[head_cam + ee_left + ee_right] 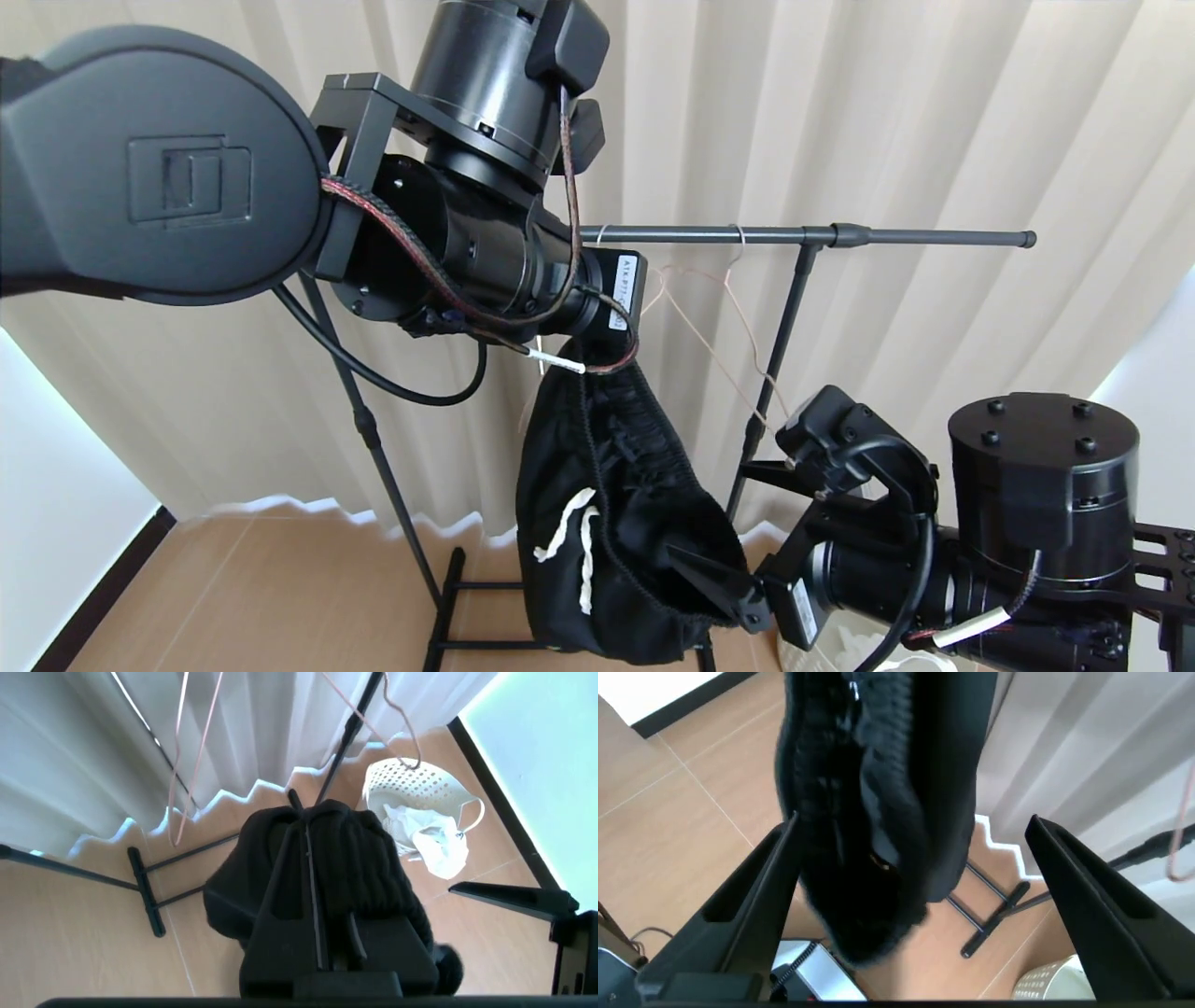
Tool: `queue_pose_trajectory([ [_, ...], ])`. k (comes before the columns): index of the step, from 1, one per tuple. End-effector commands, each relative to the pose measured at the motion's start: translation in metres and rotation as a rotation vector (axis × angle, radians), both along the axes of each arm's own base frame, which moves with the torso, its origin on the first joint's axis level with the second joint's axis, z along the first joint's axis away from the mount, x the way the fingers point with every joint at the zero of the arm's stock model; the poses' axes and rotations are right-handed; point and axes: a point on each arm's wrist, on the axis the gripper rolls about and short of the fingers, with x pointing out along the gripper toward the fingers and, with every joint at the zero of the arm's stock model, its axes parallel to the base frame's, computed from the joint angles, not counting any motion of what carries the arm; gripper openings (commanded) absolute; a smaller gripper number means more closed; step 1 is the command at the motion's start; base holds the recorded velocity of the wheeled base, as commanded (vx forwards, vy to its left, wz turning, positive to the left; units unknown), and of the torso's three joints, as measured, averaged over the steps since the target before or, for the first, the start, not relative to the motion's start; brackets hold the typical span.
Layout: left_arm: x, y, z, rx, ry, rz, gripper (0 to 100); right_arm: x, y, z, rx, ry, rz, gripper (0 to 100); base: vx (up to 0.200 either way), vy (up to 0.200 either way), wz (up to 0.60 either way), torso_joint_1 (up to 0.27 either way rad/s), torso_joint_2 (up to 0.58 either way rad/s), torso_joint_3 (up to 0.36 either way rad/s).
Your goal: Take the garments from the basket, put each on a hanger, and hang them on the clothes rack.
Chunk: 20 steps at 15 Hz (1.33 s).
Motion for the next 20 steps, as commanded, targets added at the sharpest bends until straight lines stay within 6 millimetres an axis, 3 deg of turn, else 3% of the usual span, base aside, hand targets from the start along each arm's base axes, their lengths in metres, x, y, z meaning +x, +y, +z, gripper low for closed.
queue_pose_trajectory([
  [1, -0.001, 0.000, -0.001, 0.002, 0.002, 0.000, 0, 0.005, 0.004, -0.007, -0.013, 0.012, -0.002, 100, 0.000, 0.000, 0.00, 0.000, 0.00, 0.000],
  [8, -0.001, 0.001, -0.003, 0.010, 0.010, 0.000, 0, 0.022, -0.006, -0.011, -0.025, 0.022, -0.079, 100, 0.000, 0.000, 0.00, 0.000, 0.00, 0.000],
  [19, -0.004, 0.004, -0.005, 0.016, 0.015, -0.002, 0, 0.030, 0.000, -0.027, -0.068, 0.062, -0.087, 100, 0.000, 0.000, 0.00, 0.000, 0.00, 0.000],
  [20, -0.004, 0.004, -0.005, 0.016, 0.017, -0.001, 0, 0.031, 0.000, -0.027, -0.066, 0.059, -0.091, 0, 0.000, 0.000, 0.00, 0.000, 0.00, 0.000],
])
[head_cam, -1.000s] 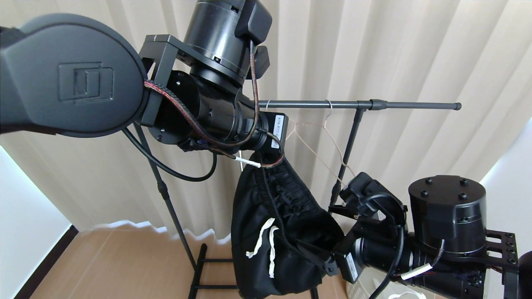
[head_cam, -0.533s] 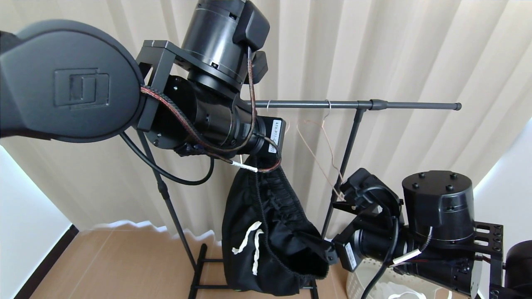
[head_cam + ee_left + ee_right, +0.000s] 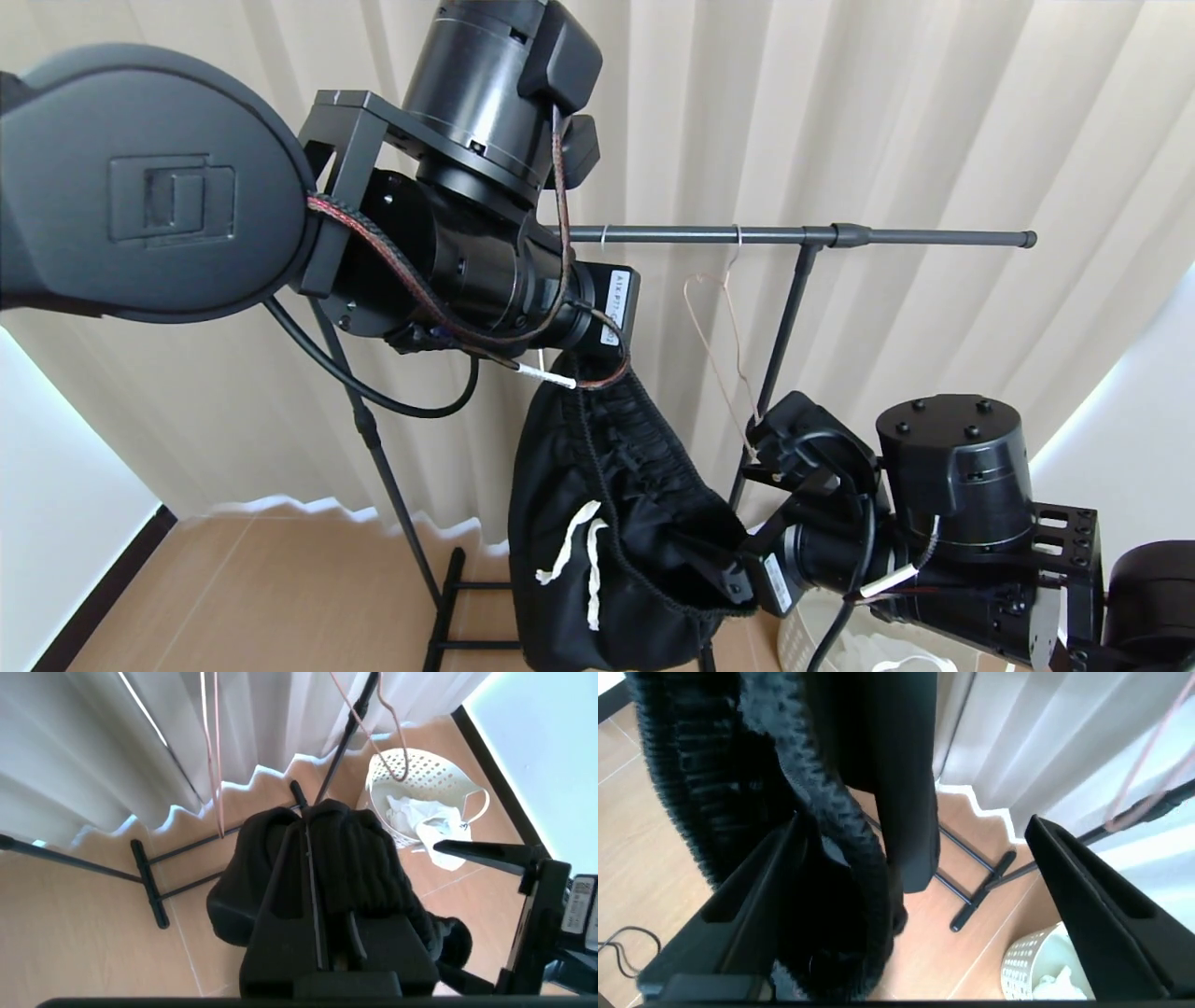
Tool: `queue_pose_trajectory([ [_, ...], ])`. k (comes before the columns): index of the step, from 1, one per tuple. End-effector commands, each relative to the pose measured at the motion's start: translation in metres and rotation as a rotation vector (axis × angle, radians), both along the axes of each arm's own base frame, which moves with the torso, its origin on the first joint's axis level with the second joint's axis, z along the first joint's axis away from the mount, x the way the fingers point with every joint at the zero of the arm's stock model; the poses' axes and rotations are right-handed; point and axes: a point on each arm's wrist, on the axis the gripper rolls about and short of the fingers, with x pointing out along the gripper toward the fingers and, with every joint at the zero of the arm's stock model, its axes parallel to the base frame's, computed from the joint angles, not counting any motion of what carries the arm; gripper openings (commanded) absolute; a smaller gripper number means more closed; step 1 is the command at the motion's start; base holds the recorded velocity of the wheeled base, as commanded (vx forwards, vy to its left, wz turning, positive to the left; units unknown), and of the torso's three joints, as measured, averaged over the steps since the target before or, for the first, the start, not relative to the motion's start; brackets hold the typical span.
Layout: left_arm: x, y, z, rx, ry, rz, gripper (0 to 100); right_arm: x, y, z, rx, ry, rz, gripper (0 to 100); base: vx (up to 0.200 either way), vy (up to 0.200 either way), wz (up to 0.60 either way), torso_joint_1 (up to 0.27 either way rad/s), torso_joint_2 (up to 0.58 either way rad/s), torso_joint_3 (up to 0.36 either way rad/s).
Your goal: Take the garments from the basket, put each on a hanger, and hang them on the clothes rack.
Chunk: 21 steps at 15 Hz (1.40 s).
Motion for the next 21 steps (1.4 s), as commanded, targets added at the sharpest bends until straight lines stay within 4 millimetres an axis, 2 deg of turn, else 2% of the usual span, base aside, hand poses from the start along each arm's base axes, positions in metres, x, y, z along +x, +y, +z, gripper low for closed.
queue_pose_trajectory([
  [1, -0.001, 0.000, 0.000, -0.002, 0.001, 0.001, 0, 0.006, -0.001, -0.002, -0.002, 0.003, -0.017, 0, 0.000, 0.000, 0.00, 0.000, 0.00, 0.000],
  [7, -0.007, 0.009, -0.003, 0.009, 0.021, 0.002, 0, 0.033, -0.032, 0.010, 0.014, -0.034, -0.159, 0, 0.000, 0.000, 0.00, 0.000, 0.00, 0.000],
  [11, -0.023, 0.027, -0.029, 0.089, 0.102, -0.004, 0, 0.038, -0.058, 0.037, 0.053, -0.117, -0.241, 0, 0.000, 0.000, 0.00, 0.000, 0.00, 0.000],
  [12, -0.027, 0.031, -0.042, 0.122, 0.134, -0.003, 0, 0.034, -0.063, 0.046, 0.067, -0.148, -0.252, 0, 0.000, 0.000, 0.00, 0.000, 0.00, 0.000],
  [14, -0.033, 0.036, -0.053, 0.151, 0.163, -0.008, 0, 0.026, -0.067, 0.058, 0.082, -0.169, -0.250, 0, 0.000, 0.000, 0.00, 0.000, 0.00, 0.000],
  [15, -0.036, 0.038, -0.054, 0.157, 0.168, -0.009, 100, 0.023, -0.068, 0.059, 0.080, -0.166, -0.249, 0, 0.000, 0.000, 0.00, 0.000, 0.00, 0.000],
  [21, -0.057, 0.058, -0.050, 0.111, 0.200, -0.071, 100, 0.016, -0.072, 0.067, 0.093, -0.193, -0.259, 0, 0.000, 0.000, 0.00, 0.000, 0.00, 0.000],
])
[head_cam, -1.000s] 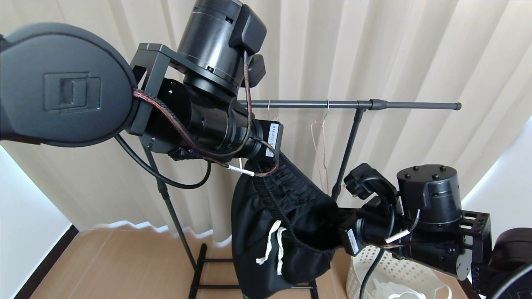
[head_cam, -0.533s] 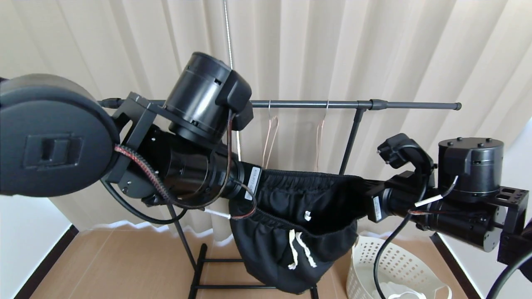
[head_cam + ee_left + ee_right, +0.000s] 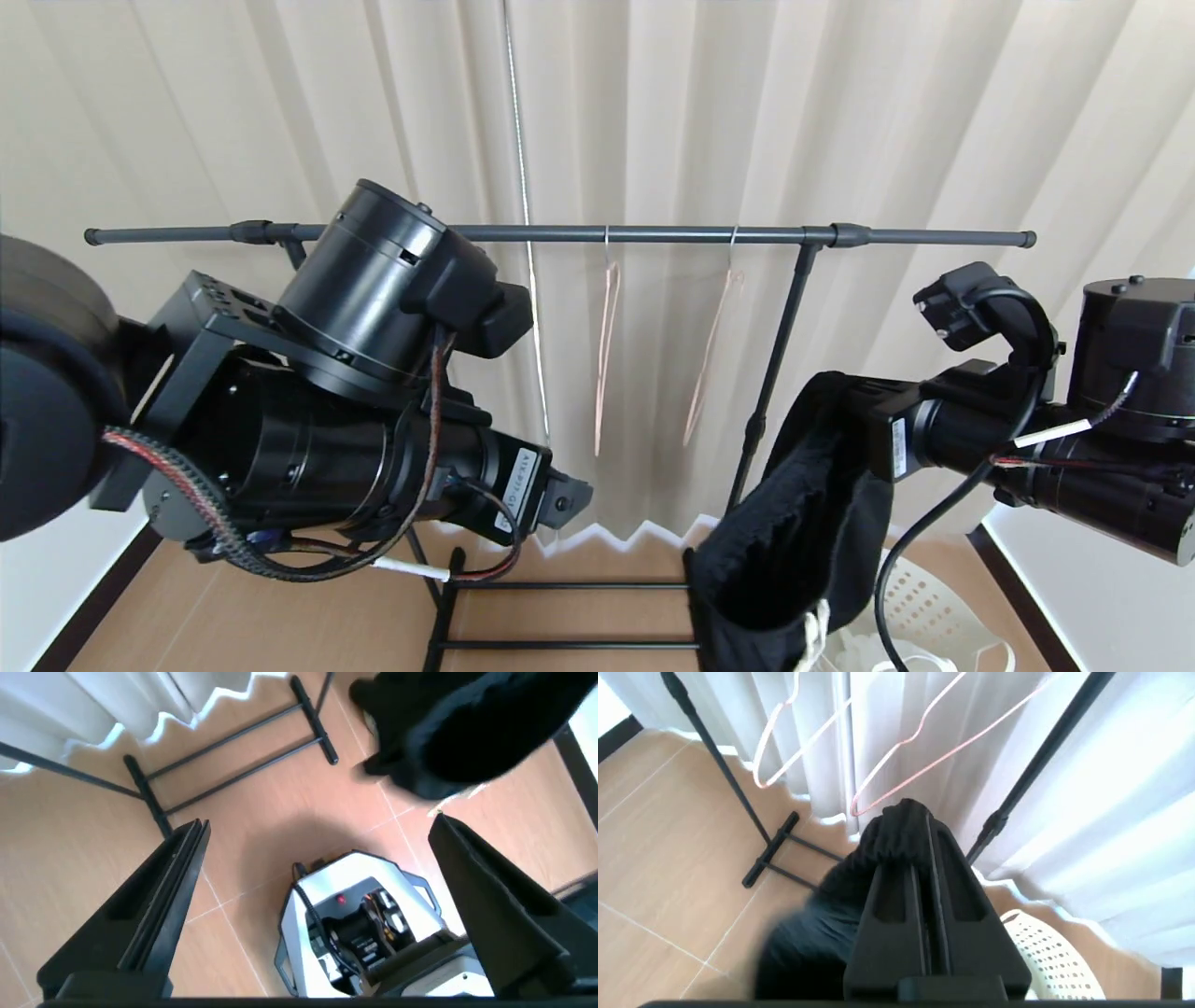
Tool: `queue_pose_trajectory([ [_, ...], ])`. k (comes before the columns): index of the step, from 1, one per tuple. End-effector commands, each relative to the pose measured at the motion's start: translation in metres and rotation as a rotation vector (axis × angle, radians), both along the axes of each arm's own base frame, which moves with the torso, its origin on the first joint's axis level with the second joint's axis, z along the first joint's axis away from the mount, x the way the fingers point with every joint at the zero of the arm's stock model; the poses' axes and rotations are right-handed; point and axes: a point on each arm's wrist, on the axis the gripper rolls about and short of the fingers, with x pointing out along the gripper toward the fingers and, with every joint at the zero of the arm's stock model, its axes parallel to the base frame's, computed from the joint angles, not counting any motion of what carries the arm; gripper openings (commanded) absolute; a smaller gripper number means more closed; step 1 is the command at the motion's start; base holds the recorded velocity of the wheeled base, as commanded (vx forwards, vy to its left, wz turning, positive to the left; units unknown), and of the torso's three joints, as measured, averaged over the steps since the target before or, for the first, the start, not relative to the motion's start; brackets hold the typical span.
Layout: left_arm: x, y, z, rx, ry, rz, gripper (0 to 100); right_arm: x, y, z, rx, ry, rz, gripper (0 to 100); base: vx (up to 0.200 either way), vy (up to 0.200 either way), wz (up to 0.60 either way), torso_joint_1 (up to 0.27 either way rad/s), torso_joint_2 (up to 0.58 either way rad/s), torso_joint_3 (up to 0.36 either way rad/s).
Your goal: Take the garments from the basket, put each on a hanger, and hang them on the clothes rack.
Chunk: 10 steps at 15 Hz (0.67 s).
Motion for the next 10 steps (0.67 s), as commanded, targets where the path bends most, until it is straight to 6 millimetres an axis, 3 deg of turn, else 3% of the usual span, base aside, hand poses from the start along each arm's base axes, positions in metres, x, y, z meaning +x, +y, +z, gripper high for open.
queue_pose_trajectory([
  [1, -0.006, 0.011, 0.004, -0.013, -0.007, 0.008, 100, -0.004, -0.002, 0.005, 0.010, -0.020, 0.001, 0, 0.000, 0.000, 0.00, 0.000, 0.00, 0.000],
  [3, -0.001, 0.016, 0.002, -0.009, 0.000, 0.033, 100, -0.008, -0.005, 0.011, 0.015, -0.038, -0.006, 0, 0.000, 0.000, 0.00, 0.000, 0.00, 0.000],
  [5, 0.009, 0.009, -0.005, -0.007, -0.005, 0.037, 100, -0.014, -0.012, 0.019, -0.013, -0.057, -0.013, 0, 0.000, 0.000, 0.00, 0.000, 0.00, 0.000],
  [10, 0.062, -0.014, -0.033, 0.017, -0.082, 0.032, 100, -0.014, -0.016, 0.021, -0.025, -0.071, -0.025, 0, 0.000, 0.000, 0.00, 0.000, 0.00, 0.000],
])
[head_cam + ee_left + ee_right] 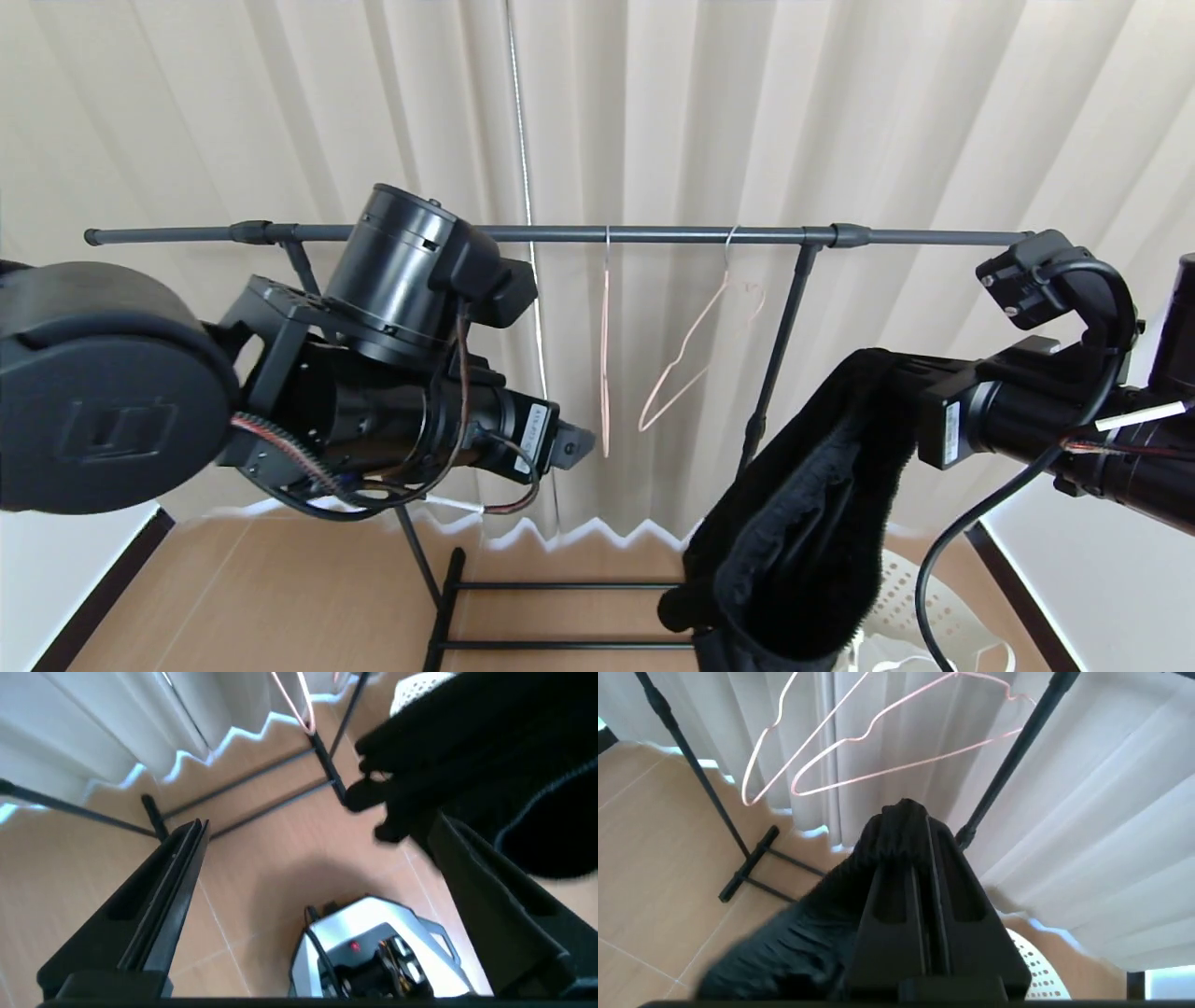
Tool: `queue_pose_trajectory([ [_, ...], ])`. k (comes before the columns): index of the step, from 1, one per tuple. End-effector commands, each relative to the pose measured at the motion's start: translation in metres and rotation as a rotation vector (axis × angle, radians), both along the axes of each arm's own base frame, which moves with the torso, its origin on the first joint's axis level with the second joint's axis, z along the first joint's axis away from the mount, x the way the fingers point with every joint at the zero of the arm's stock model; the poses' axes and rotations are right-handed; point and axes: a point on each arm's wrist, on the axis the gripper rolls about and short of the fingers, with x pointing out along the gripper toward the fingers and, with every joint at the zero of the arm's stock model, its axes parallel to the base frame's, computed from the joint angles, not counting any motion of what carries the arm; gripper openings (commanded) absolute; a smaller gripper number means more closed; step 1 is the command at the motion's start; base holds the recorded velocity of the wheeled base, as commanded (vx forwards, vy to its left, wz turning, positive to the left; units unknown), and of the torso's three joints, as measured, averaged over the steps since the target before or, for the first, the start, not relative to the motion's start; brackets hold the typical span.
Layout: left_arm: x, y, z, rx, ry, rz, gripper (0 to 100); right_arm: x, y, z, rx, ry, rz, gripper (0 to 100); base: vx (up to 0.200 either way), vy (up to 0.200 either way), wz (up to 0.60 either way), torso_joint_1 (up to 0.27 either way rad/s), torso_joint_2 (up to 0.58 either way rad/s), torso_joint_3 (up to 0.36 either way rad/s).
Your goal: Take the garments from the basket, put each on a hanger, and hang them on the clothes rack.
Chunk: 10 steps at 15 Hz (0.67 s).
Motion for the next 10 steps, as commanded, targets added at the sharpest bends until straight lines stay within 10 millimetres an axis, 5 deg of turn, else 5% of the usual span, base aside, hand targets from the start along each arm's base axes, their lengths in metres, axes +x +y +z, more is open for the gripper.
queue_pose_trajectory([
  [1, 0.033, -0.014, -0.024, 0.033, 0.019, 0.027, 100, -0.001, -0.001, 0.001, 0.001, -0.005, -0.006, 0, 0.000, 0.000, 0.00, 0.000, 0.00, 0.000],
  [7, 0.038, -0.017, -0.029, 0.021, 0.033, 0.048, 100, -0.003, -0.002, 0.004, 0.003, -0.017, -0.011, 0, 0.200, -0.033, 0.00, 0.000, 0.00, 0.001],
  [10, 0.043, -0.020, -0.032, 0.028, 0.033, 0.051, 100, -0.005, -0.005, 0.005, -0.023, -0.031, -0.013, 0, 0.000, 0.000, 0.00, 0.000, 0.00, 0.000],
])
